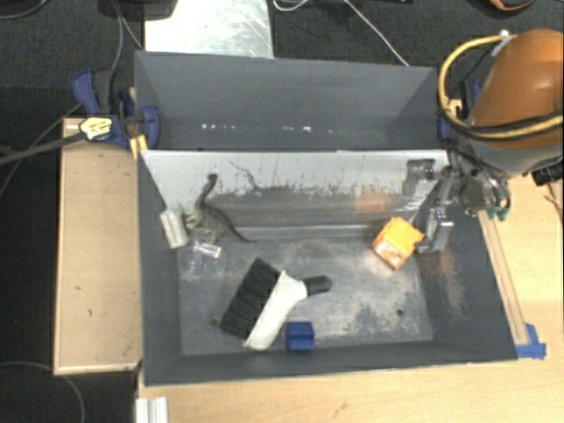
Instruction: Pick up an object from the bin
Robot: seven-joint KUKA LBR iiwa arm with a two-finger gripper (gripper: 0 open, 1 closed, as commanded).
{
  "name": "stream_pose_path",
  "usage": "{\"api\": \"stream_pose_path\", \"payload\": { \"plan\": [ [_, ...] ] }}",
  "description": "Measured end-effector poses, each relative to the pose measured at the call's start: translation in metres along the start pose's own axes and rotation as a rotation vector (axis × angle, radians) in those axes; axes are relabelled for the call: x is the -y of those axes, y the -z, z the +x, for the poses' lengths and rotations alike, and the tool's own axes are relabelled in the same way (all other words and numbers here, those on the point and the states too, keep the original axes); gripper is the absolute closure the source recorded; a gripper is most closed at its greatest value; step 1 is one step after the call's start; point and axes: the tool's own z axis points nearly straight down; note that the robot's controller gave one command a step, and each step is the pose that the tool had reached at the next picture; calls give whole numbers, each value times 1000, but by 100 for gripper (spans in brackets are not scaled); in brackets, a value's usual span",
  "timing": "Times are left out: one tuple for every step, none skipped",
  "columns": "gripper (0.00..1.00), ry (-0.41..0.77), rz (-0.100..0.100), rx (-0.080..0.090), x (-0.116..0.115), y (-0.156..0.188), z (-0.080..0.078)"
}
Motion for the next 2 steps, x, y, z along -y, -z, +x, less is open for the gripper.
{"api": "stream_pose_path", "payload": {
  "plan": [
    [0, 127, 0, 3, -53, -87, 22],
    [0, -16, -3, 5, -90, -104, -7]
  ]
}}
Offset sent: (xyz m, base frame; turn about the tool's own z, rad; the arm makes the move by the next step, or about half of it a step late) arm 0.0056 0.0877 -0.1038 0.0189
